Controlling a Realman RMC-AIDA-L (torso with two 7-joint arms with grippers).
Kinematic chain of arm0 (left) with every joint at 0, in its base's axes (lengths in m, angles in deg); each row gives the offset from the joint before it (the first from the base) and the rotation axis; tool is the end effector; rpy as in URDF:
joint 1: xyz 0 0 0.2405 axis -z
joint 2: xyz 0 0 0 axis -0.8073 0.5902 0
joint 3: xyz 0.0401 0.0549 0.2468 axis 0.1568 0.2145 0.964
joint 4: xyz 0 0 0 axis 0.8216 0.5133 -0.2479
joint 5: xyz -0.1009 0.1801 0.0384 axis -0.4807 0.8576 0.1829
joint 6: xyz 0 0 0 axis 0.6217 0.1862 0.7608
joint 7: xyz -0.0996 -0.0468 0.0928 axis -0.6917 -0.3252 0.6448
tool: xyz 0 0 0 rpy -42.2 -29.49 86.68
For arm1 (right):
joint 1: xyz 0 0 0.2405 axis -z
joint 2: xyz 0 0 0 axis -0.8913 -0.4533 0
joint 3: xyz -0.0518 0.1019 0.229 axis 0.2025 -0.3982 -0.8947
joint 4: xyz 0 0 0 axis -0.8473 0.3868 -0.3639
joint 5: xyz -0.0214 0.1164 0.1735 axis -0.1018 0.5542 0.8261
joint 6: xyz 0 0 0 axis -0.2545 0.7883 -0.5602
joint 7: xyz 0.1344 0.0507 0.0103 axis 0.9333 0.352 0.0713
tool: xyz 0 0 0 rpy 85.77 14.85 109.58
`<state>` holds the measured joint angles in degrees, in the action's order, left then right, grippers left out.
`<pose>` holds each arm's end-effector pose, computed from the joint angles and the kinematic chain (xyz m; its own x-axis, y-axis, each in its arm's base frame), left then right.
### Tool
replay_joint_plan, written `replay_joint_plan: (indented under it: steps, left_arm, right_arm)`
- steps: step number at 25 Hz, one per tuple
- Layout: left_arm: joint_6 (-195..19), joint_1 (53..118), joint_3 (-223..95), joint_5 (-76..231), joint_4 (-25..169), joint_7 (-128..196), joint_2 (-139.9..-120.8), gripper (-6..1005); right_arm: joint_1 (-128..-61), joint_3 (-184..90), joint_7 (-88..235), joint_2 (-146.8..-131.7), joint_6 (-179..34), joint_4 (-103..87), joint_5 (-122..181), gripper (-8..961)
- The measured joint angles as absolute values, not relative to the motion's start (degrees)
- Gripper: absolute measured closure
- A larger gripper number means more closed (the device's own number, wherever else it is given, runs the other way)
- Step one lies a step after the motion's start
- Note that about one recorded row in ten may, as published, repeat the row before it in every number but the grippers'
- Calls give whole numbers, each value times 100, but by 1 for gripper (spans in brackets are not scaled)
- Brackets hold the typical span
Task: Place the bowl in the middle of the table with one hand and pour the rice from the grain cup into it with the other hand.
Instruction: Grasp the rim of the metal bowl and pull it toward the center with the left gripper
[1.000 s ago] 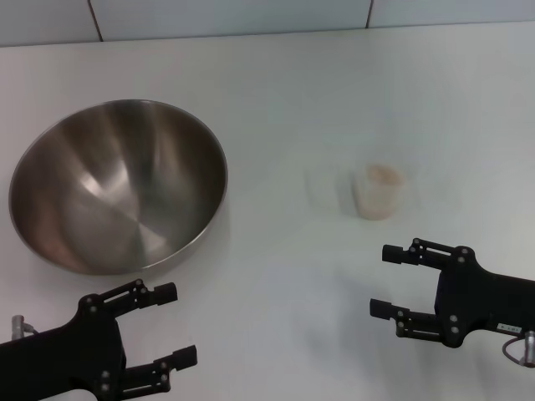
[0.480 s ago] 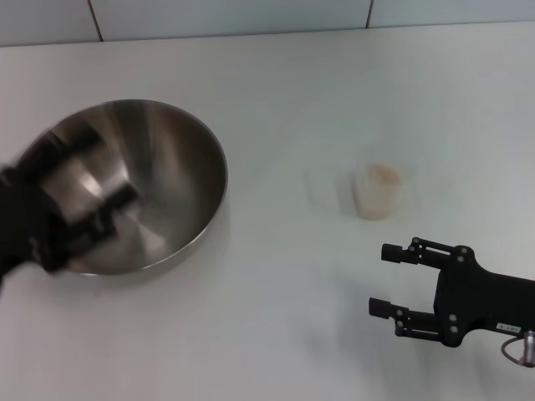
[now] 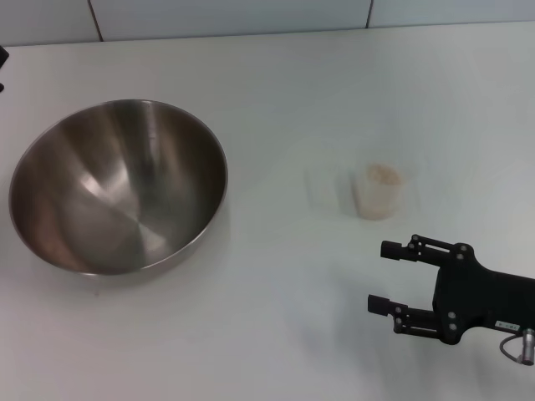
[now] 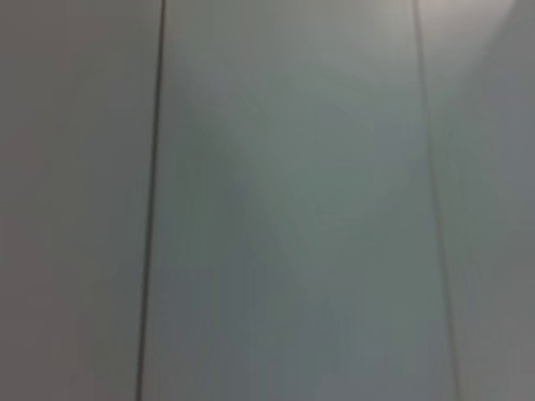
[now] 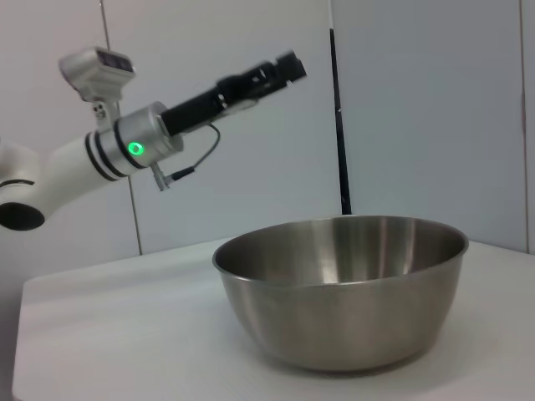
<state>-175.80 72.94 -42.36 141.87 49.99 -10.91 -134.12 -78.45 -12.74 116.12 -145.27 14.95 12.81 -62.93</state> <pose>-0.3091 0.2903 0.0681 0.5488 -0.2485 0.7982 0.5959 -0.5534 -0.5820 0.3188 0.2237 -0.0286 0.7903 -0.1317 -0.5984 -0.3333 -0.9119 -0.2395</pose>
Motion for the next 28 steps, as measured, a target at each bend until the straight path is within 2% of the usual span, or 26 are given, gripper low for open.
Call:
replay_joint_plan:
  steps: [8,16,20,28]
  left_arm:
    - [-15721,7225,-3283,14265,3949,-2218,-13419,200]
    - [-14038,6411,-1260,14848,1760,-4377,-13377,200]
    - [-13872,6257,-1115,15953,1038,-5710,-13376,199]
    - [-14279,6370,-1129,17704,351,-7620,-13361,200]
  right_arm:
    - [-7907,-1345,11627,-14528,1466,1281,-6272,190]
    - [-7940,-1441,11640,-14528,1449,1281,-6272,190]
    - [-7940,-1469,11642,-14534,1444,1276,-6272,190]
    - [-7941,-1475,11643,-14532,1442,1277,-6272,191]
